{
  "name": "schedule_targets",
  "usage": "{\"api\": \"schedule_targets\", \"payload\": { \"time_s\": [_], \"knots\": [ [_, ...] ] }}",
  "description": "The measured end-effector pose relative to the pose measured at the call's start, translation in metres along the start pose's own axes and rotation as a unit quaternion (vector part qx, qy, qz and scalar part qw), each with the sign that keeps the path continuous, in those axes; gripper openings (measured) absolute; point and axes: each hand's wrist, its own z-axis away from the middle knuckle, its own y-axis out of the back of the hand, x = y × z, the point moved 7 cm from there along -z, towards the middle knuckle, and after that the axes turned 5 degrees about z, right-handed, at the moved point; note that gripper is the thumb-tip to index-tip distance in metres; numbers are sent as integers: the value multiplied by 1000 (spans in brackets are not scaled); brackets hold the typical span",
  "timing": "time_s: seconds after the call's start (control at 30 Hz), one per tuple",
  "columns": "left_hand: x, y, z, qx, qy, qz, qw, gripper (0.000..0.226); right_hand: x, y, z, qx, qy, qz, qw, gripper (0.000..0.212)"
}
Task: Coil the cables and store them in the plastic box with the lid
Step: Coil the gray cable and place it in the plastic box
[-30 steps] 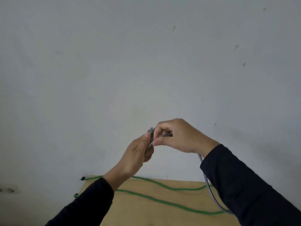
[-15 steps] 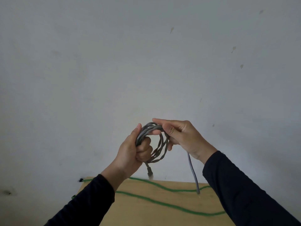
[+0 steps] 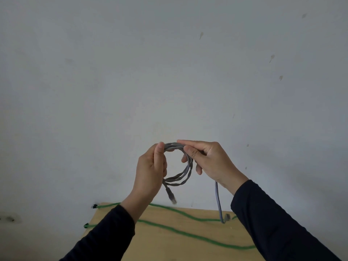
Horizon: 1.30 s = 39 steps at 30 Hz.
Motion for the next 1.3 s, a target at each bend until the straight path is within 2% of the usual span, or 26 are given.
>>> {"api": "schedule_targets", "payload": {
  "time_s": [0.17, 0.3, 0.43, 0.6, 0.7, 0.77, 0.83, 1.0, 1.13, 1.3],
  "knots": [
    [-7, 15, -12, 44, 41, 81, 995, 36, 3, -5, 5, 22, 6, 95, 995, 32],
    [-9, 41, -28, 95, 65, 183, 976, 35, 4, -4, 13, 25, 21, 119, 992, 33],
    [-15, 80, -44, 144, 97, 199, 964, 37, 9, 1, 19, 23, 42, 145, 988, 31],
    [-28, 88, -42, 130, 139, 234, 953, 38, 10, 0, 21, 23, 37, 128, 991, 18],
    [-33, 76, -34, 102, 164, 271, 943, 37, 13, 5, 17, 78, 40, 167, 982, 15],
    [-35, 66, -27, 85, 175, 278, 941, 37, 18, 13, 14, 124, 11, 108, 986, 19],
    [-37, 57, -21, 70, 183, 274, 942, 37, 26, 16, 13, 144, -28, 3, 989, 23],
    [-43, 37, -11, 29, 184, 227, 956, 37, 34, 12, 11, 182, -50, -186, 964, 31],
    [-53, 28, -4, 4, 200, 225, 954, 36, 42, 10, 11, 176, -77, -295, 936, 32],
    [-53, 20, -2, -28, 228, 274, 934, 37, 61, 8, 12, 126, -148, -365, 911, 33]
  ]
}}
